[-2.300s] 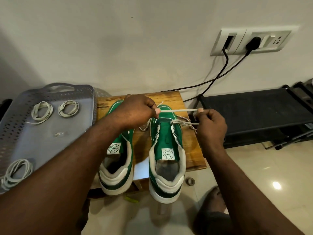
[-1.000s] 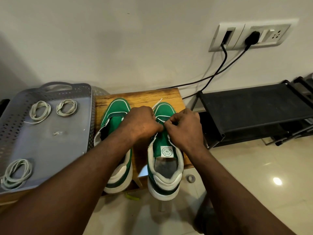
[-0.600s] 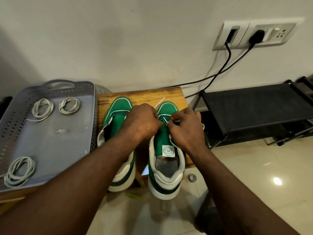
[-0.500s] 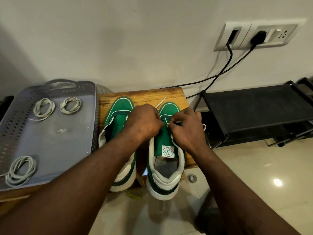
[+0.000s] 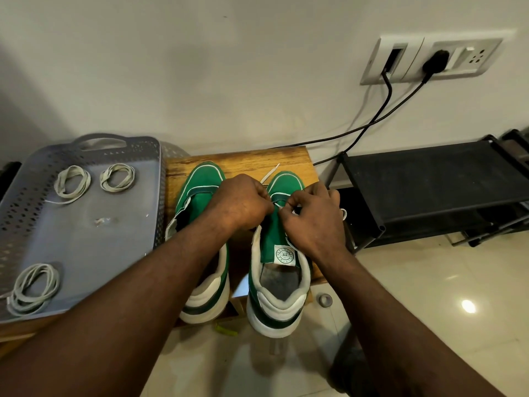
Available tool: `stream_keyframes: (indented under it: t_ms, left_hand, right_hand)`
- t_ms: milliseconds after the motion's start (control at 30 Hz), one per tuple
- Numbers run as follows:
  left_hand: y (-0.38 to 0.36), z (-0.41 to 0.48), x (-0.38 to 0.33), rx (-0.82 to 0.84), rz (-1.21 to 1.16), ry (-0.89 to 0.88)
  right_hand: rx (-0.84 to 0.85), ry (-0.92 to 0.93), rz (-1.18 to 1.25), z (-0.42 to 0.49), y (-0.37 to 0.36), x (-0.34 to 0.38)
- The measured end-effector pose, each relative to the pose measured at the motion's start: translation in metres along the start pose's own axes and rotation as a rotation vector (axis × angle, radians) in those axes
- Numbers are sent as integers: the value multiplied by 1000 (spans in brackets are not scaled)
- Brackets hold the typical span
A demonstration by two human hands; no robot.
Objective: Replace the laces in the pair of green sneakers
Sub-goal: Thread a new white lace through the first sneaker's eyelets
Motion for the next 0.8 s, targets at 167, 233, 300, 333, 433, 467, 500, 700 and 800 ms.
stream_keyframes:
  t_ms: [167, 233, 300, 333, 433, 467, 500, 700, 800]
  left_hand:
    - [2, -3, 0, 54, -74, 37]
    - [2, -4, 0, 81, -116, 60]
    - [1, -6, -1, 100, -160, 79]
    - [1, -7, -1, 109, -188, 92]
    - [2, -10, -1, 154, -269, 137]
    - [2, -11, -2, 173, -290, 151]
    - [2, -12, -2, 191, -309, 166]
    - [3, -13, 1, 237, -329, 189]
    - [4, -13, 2, 260, -310, 176]
  right_hand:
    - [19, 27, -121, 0, -3, 3]
    - [15, 35, -156, -1, -5, 4]
    - [17, 4, -105, 0, -6, 2]
    - [18, -19, -49, 0, -6, 1]
    - [6, -94, 100, 1, -6, -3]
    - [3, -113, 138, 1, -6, -3]
    - [-2, -132, 172, 0, -6, -4]
    - [-21, -164, 218, 1, -9, -4]
    - [7, -130, 270, 1, -10, -6]
Point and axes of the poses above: each hand's wrist, its own z-axis towards the middle knuckle, its own y-axis out of the back of the hand, x = y × z, the point moved 4 cm from there along z, towards the middle knuckle, and after that the axes turned 1 degree about -z, right-handed, at the moved point
